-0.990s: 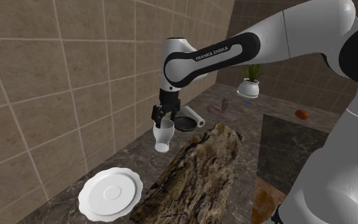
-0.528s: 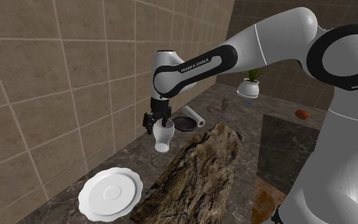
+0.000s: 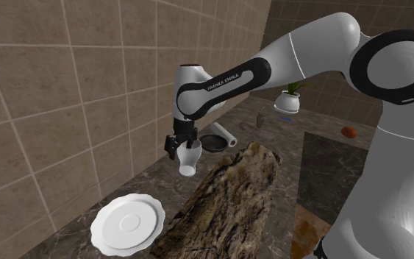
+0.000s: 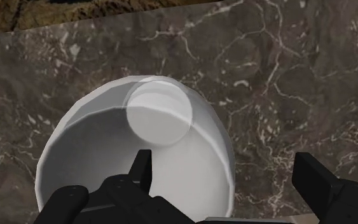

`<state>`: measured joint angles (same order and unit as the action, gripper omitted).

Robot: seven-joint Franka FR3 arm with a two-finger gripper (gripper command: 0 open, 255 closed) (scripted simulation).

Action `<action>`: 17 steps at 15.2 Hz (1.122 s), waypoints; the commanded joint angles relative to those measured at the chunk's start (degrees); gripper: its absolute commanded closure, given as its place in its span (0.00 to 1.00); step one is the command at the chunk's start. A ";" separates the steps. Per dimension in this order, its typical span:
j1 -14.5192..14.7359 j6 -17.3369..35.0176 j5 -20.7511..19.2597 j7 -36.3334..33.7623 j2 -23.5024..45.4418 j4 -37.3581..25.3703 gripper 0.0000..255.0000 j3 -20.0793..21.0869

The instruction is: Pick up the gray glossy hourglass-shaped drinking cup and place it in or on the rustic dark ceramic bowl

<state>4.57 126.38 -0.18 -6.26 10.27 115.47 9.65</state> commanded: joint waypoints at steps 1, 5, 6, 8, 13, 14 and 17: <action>0.00 0.02 0.00 0.00 0.00 0.01 0.00 0.00; 0.00 0.01 0.00 0.00 0.00 0.01 1.00 0.00; 0.00 0.01 0.00 0.00 0.00 0.01 1.00 0.00; 0.00 0.01 0.00 0.00 0.00 0.01 1.00 0.00; 0.00 0.02 0.00 0.00 0.00 0.01 1.00 0.00; -0.02 -0.67 0.07 0.04 -0.37 -0.32 1.00 0.02; -0.07 -2.79 0.28 0.14 -1.41 -1.41 1.00 0.05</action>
<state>4.51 124.16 0.08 -6.13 9.00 114.51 9.70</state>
